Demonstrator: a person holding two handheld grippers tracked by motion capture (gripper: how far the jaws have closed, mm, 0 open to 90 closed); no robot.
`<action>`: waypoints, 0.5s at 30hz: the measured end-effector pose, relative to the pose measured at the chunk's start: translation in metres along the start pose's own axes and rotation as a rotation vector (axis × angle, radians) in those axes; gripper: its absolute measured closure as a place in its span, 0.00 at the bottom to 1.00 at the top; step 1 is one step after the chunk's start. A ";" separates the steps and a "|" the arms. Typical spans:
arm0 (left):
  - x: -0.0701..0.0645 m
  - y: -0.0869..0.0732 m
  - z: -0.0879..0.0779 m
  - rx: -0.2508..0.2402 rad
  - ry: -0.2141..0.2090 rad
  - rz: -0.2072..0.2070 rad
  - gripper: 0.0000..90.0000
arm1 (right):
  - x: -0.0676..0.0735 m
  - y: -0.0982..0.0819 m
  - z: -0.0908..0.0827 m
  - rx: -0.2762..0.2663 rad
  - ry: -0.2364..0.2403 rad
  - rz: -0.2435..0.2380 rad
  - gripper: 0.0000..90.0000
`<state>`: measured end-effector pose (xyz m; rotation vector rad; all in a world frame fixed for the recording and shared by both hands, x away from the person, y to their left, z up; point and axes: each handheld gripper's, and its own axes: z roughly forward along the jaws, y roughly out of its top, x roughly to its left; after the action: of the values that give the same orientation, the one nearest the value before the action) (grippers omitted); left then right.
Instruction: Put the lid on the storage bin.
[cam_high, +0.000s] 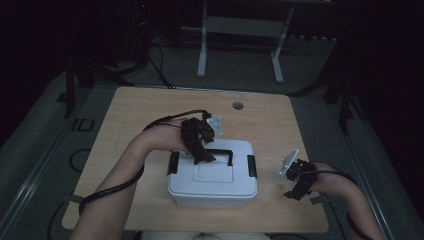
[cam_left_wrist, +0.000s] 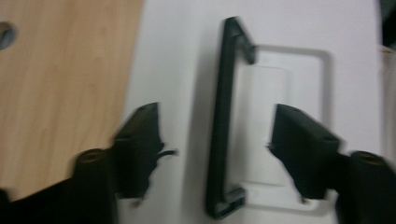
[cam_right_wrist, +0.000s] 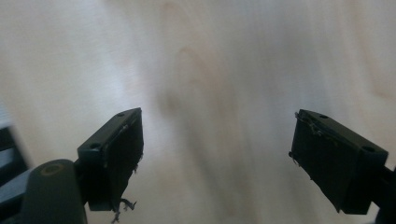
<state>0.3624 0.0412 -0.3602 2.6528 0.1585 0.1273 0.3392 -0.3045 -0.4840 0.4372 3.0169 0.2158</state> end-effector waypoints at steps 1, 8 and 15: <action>0.002 -0.002 0.000 -0.008 -0.004 -0.023 0.32 | -0.002 0.000 -0.001 -0.019 -0.017 0.007 0.18; 0.005 -0.015 -0.004 -0.037 -0.015 -0.060 0.15 | -0.003 0.000 -0.006 -0.062 -0.038 0.024 0.18; 0.003 -0.033 -0.016 -0.084 0.031 -0.064 0.14 | -0.006 -0.007 -0.007 -0.103 -0.075 0.079 0.18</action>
<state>0.3609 0.0784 -0.3610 2.5599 0.2431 0.1510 0.3425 -0.3140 -0.4776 0.5432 2.9017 0.3498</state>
